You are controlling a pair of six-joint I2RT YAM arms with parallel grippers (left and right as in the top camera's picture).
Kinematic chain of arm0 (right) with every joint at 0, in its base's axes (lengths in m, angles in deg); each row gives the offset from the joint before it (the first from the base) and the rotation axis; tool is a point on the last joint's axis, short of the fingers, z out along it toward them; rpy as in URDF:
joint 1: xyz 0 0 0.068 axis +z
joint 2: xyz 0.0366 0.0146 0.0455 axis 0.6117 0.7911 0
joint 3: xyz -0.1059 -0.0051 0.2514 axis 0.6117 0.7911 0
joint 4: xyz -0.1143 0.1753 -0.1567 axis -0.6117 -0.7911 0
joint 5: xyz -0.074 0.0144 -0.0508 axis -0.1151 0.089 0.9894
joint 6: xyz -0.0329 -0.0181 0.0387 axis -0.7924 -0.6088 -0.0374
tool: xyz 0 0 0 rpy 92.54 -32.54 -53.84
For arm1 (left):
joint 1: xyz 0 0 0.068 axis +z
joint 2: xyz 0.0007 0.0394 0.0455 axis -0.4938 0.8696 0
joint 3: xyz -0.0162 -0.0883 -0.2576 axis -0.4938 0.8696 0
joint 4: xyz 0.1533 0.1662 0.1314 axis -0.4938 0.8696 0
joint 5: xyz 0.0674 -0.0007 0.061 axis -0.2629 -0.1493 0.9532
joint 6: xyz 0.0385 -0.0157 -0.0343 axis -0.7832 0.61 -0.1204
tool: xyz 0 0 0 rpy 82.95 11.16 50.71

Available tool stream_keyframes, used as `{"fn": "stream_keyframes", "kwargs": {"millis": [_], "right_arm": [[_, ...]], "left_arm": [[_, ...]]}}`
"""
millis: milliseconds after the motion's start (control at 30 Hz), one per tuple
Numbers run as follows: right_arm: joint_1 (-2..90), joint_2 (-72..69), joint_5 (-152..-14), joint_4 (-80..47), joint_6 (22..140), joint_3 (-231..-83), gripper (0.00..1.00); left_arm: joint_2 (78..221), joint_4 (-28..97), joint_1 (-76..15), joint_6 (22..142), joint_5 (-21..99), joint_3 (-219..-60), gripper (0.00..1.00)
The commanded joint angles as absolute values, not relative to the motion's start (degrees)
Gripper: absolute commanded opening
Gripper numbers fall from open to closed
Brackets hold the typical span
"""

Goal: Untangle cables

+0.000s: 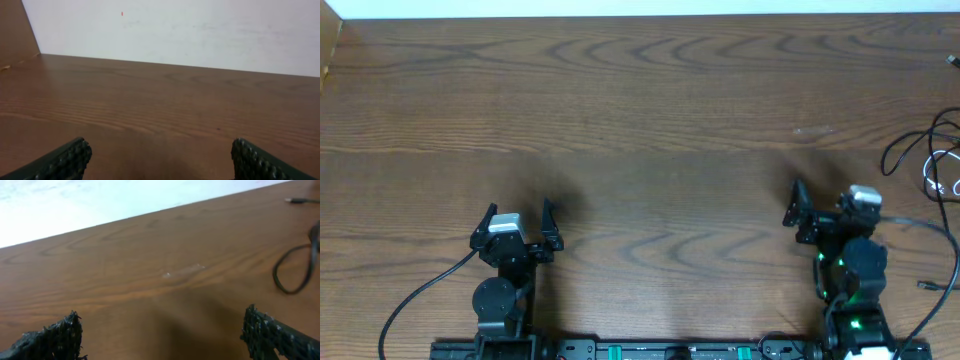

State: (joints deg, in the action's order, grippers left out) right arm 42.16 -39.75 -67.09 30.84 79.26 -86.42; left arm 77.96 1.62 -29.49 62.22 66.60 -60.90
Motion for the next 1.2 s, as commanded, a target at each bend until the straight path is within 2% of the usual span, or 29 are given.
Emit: {"fn": "stream_keyframes", "kwargs": {"millis": [0,567,900,1167], "right_arm": [[40.3,-44.3,-66.6,29.8,82.5,-83.5,0.99],[37.3,-64.3,-67.2,12.7,82.6,-83.5,0.99],[37.3,-71.8,-68.8,12.5,76.5,-83.5,0.99],[37.3,-71.9,-71.6,12.2,72.7,-83.5,0.99]], "left_arm": [[77.6,4.2,-29.5,61.2,67.1,-60.0,0.9],[77.6,4.2,-29.5,61.2,67.1,-60.0,0.91],[77.6,4.2,-29.5,61.2,67.1,-60.0,0.9],[77.6,4.2,-29.5,61.2,67.1,-60.0,0.9]]}}
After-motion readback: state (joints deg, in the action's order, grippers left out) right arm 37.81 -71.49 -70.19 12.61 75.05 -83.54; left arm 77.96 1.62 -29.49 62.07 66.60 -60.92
